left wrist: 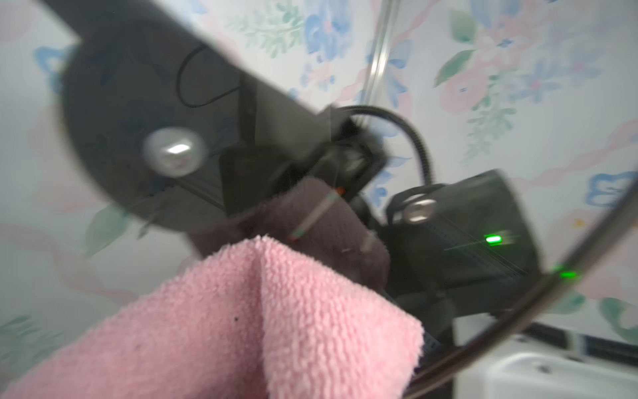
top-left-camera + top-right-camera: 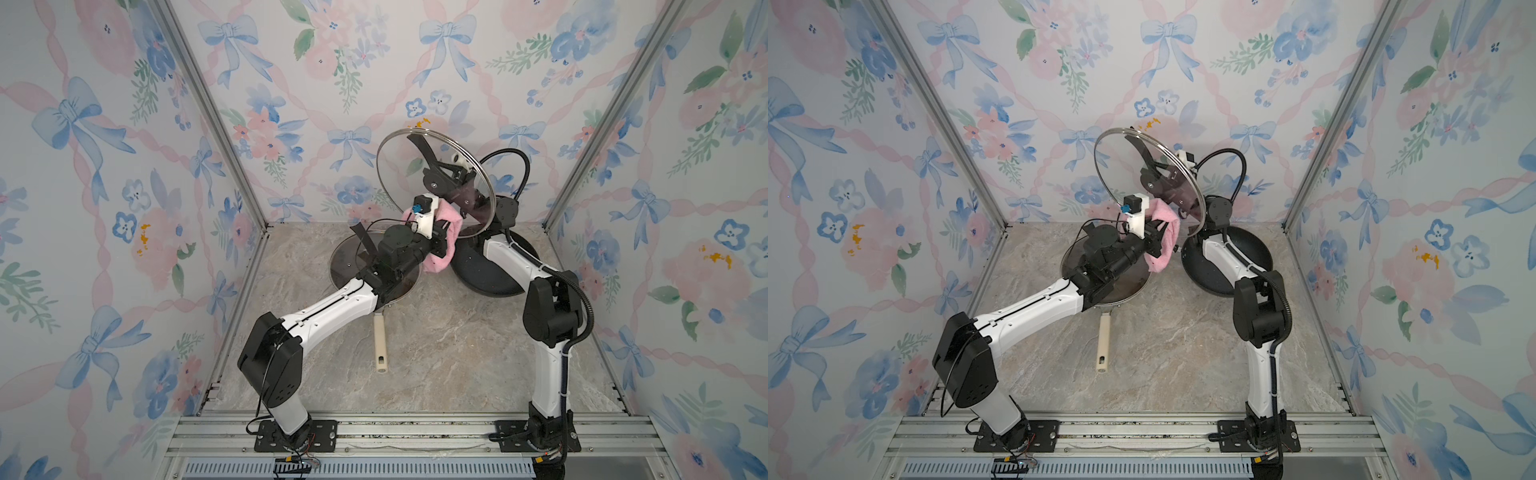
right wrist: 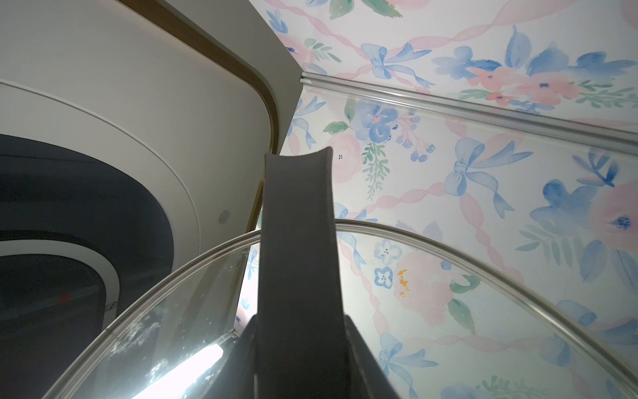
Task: Wipe the pot lid with a cloth
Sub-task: Wipe the pot lid.
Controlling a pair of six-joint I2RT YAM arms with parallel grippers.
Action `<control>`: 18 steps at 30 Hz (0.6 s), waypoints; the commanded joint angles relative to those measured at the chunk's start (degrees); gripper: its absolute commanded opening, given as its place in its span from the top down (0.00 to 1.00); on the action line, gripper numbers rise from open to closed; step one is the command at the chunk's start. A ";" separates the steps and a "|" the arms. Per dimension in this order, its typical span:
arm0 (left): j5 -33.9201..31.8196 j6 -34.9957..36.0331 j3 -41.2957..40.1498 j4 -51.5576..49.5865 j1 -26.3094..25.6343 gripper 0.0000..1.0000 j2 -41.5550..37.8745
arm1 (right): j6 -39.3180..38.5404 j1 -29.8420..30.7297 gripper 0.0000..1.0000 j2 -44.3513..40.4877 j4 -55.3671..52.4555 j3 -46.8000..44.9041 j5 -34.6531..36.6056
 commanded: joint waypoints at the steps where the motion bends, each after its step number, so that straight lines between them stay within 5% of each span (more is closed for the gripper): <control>1: 12.51 3.12 7.36 -1.32 -3.35 1.00 2.57 | 6.85 0.81 1.00 -0.82 5.40 4.93 3.91; 5: 11.64 5.74 8.78 -6.92 -2.82 1.00 4.01 | 6.93 0.90 1.00 -0.24 5.24 6.71 4.00; 11: 5.24 3.39 0.11 -8.00 4.96 1.00 0.45 | 6.97 0.85 1.00 -0.08 5.03 7.98 3.78; 18: -4.48 10.27 5.64 -14.01 9.74 1.00 -0.98 | 7.36 0.87 1.00 -0.05 5.23 7.73 3.50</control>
